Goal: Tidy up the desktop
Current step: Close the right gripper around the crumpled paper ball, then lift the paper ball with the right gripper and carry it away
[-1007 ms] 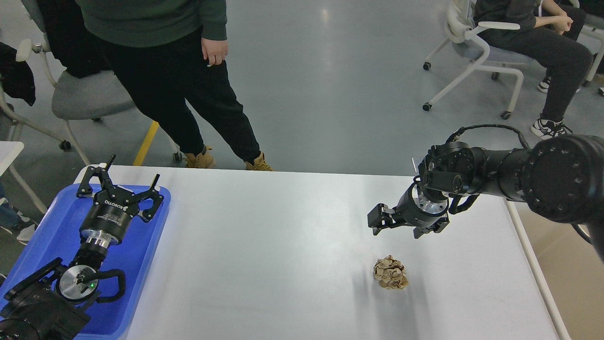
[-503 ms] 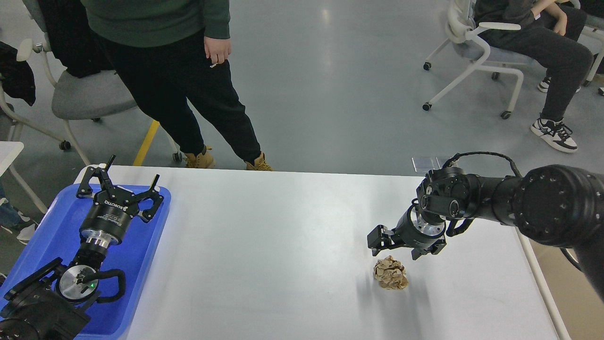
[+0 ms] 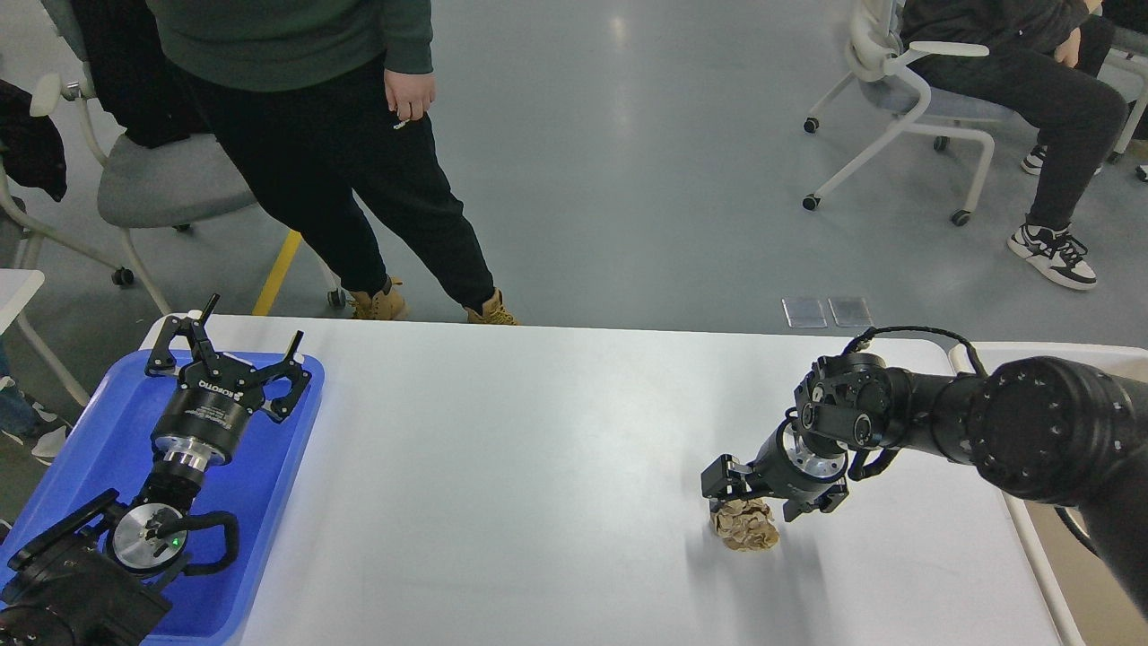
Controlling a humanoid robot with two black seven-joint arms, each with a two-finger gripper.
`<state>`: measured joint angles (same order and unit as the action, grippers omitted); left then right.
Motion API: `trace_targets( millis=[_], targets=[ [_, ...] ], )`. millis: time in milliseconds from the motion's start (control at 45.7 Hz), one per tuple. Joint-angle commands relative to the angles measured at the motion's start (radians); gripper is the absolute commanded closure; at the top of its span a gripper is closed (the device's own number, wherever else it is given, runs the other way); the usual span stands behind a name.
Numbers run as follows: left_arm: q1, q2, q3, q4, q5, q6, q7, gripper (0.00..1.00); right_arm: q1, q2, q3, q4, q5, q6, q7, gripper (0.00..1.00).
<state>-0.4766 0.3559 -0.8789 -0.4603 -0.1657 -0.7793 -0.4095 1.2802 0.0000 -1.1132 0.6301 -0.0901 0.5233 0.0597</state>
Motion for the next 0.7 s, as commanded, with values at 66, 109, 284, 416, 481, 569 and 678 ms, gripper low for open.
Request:
trace_targets(
  millis=[66,109,284,416,481,569,678],
  targets=[
    [0.000,0.000,0.000,0.000,0.000,0.000,0.000,0.01,-0.045,0.000,0.038,-0.027,-0.098,-0.002,0.037,0.04],
    [0.000,0.000,0.000,0.000,0.000,0.000,0.001,0.01,-0.045,0.000,0.038,-0.027,-0.120,-0.011,0.057,0.04],
    [0.000,0.000,0.000,0.000,0.000,0.000,0.000,0.01,-0.039,0.000,0.038,-0.018,-0.192,-0.026,0.072,0.21],
    [0.000,0.000,0.000,0.000,0.000,0.000,0.000,0.01,-0.029,0.000,0.038,-0.015,-0.226,-0.023,0.094,0.70],
    [0.000,0.000,0.000,0.000,0.000,0.000,0.000,0.01,-0.021,0.000,0.036,-0.010,-0.241,-0.020,0.094,0.89],
    [0.000,0.000,0.000,0.000,0.000,0.000,0.001,0.01,-0.016,0.000,0.030,-0.007,-0.255,-0.014,0.094,1.00],
    [0.000,0.000,0.000,0.000,0.000,0.000,0.000,0.01,-0.010,0.000,0.029,-0.004,-0.258,-0.014,0.094,1.00]
  ],
)
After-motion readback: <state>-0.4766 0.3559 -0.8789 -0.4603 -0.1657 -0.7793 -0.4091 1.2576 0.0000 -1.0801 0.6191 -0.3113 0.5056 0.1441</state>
